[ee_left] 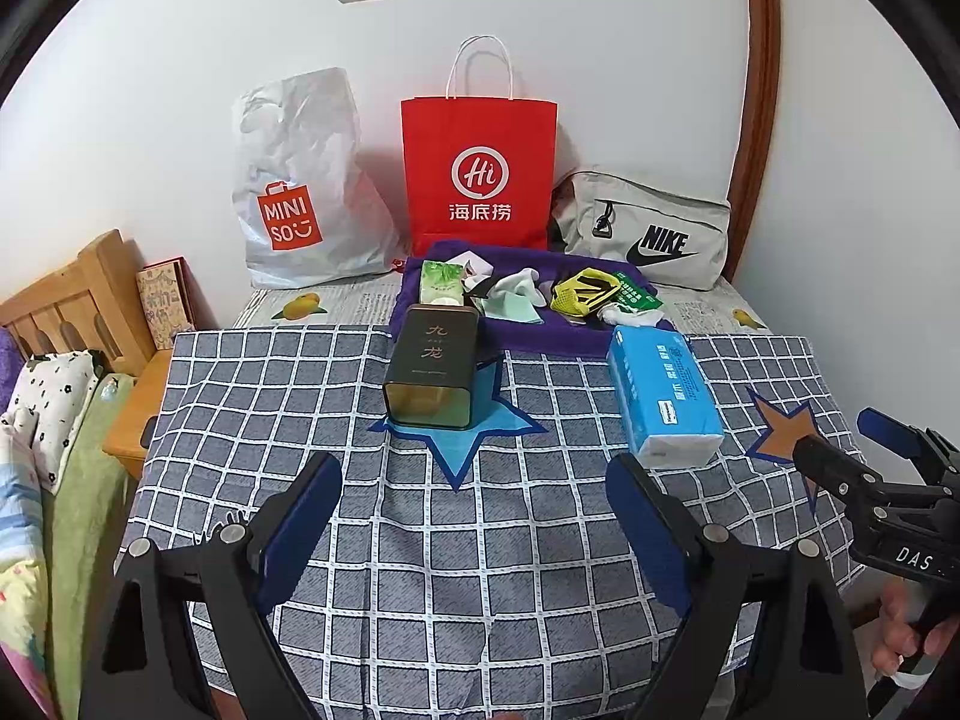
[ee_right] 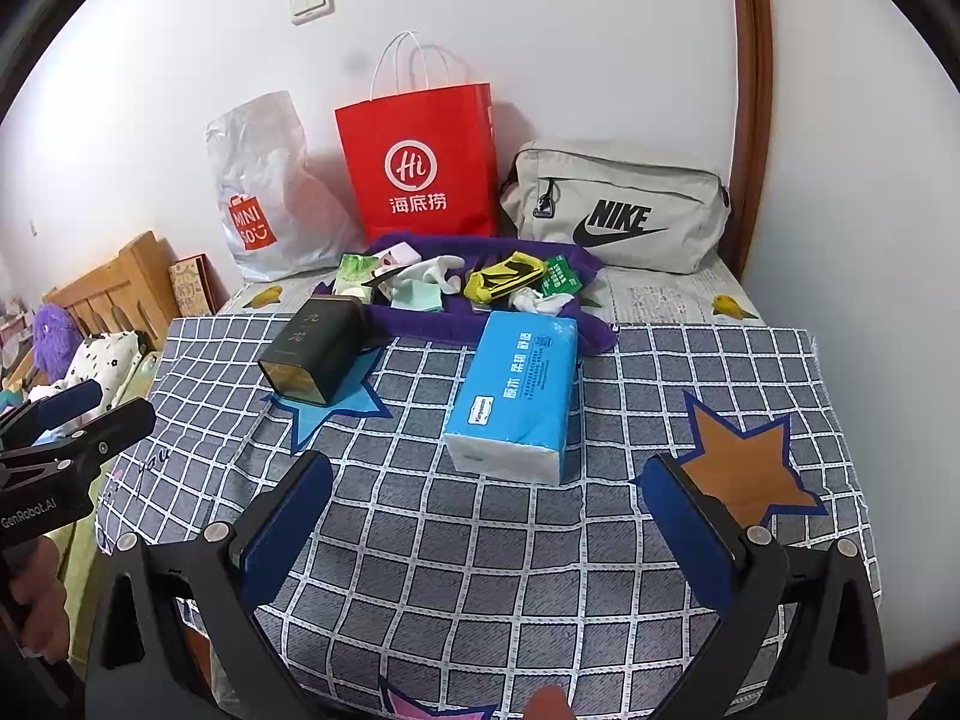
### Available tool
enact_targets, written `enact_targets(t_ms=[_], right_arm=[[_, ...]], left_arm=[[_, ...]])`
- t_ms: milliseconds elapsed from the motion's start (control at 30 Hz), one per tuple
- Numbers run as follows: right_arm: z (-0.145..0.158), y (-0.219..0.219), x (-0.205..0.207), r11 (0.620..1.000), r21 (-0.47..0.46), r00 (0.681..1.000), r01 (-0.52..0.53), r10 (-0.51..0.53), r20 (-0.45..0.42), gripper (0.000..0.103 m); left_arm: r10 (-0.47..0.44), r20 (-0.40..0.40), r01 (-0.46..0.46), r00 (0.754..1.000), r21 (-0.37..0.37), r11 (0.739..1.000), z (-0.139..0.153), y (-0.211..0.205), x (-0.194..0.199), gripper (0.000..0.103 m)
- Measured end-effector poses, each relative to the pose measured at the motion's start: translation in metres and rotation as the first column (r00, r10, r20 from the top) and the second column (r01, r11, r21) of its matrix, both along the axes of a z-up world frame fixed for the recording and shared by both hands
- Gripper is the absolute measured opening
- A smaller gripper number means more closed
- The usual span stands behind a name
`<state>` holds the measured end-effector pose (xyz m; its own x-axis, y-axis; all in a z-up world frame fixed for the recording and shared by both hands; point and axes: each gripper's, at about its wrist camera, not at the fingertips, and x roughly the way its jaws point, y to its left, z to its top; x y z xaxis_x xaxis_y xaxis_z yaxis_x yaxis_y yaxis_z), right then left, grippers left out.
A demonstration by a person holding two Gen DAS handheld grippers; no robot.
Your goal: Organize soft objects
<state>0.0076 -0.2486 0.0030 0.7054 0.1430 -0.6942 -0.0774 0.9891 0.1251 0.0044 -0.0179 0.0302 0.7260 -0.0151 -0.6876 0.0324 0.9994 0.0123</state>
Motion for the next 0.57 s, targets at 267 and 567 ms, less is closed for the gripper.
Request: enact_targets(t_ms=[267,567], right_arm=[[0.0011,-0.0004,-0.001,1.0,0.003,1.0,0.002,-0.002,0.0,0.102],[0.0019,-0.0012,-0.0016,1.0,0.002,1.0,0.003,-0.003,0.0,0.102]], left_arm=[[0.001,0.0,-0.001,1.0,0.001,1.0,0.0001,-0.0009,-0.0006,0.089],[0.0,-0.002,0.0,1.0,-0.001,1.0,-0.0011,-0.0005,-0.0004,0.089]])
